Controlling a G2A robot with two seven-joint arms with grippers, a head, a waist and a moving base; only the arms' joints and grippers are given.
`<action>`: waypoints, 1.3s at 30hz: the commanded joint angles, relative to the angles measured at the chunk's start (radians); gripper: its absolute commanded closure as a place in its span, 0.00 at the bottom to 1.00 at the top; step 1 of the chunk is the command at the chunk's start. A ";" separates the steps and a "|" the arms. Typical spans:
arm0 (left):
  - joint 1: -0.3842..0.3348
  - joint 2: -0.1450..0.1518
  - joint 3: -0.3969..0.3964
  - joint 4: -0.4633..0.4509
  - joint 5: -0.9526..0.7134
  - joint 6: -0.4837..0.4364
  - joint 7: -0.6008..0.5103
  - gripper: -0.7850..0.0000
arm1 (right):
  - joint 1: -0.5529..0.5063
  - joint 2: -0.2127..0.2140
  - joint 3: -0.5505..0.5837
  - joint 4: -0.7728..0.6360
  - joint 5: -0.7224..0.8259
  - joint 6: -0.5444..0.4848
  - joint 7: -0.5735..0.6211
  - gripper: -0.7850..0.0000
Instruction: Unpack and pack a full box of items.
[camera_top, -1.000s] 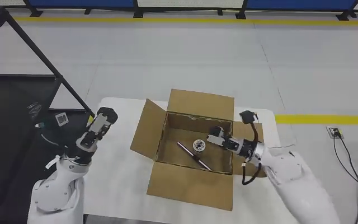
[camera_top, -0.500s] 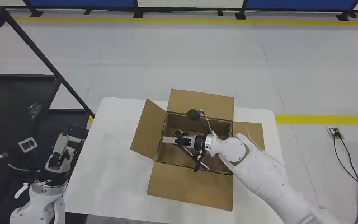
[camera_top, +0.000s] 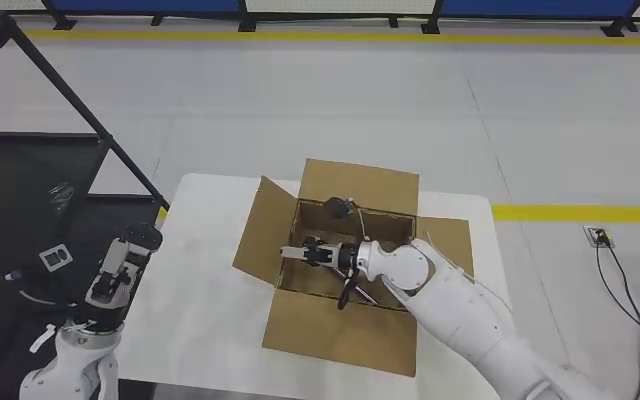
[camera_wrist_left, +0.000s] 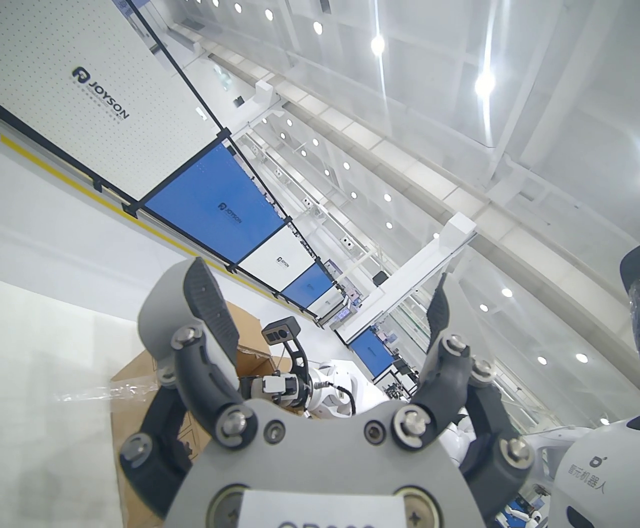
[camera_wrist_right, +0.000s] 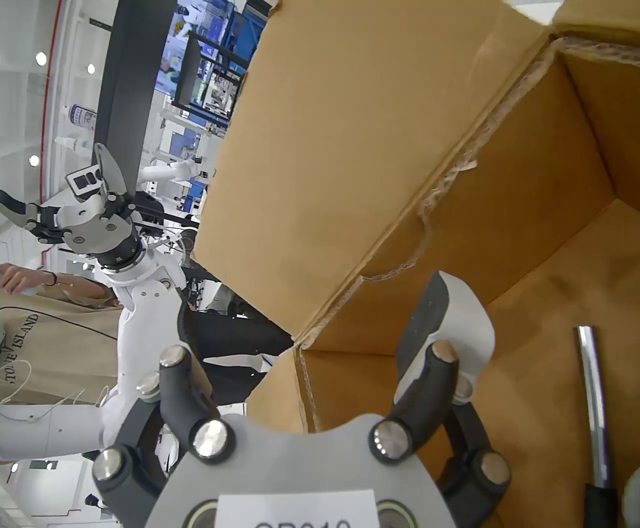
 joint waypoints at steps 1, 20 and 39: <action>-0.007 0.003 0.007 0.008 0.009 0.008 0.006 0.00 | 0.007 -0.016 -0.008 0.012 0.006 0.025 -0.023 0.00; 0.007 0.025 -0.034 0.053 -0.013 0.009 0.092 0.00 | 0.117 -0.207 -0.085 0.355 0.092 -0.082 -0.014 0.00; 0.003 0.043 -0.027 0.074 -0.008 0.011 0.133 0.00 | 0.162 -0.336 -0.094 0.509 0.069 -0.136 -0.035 0.00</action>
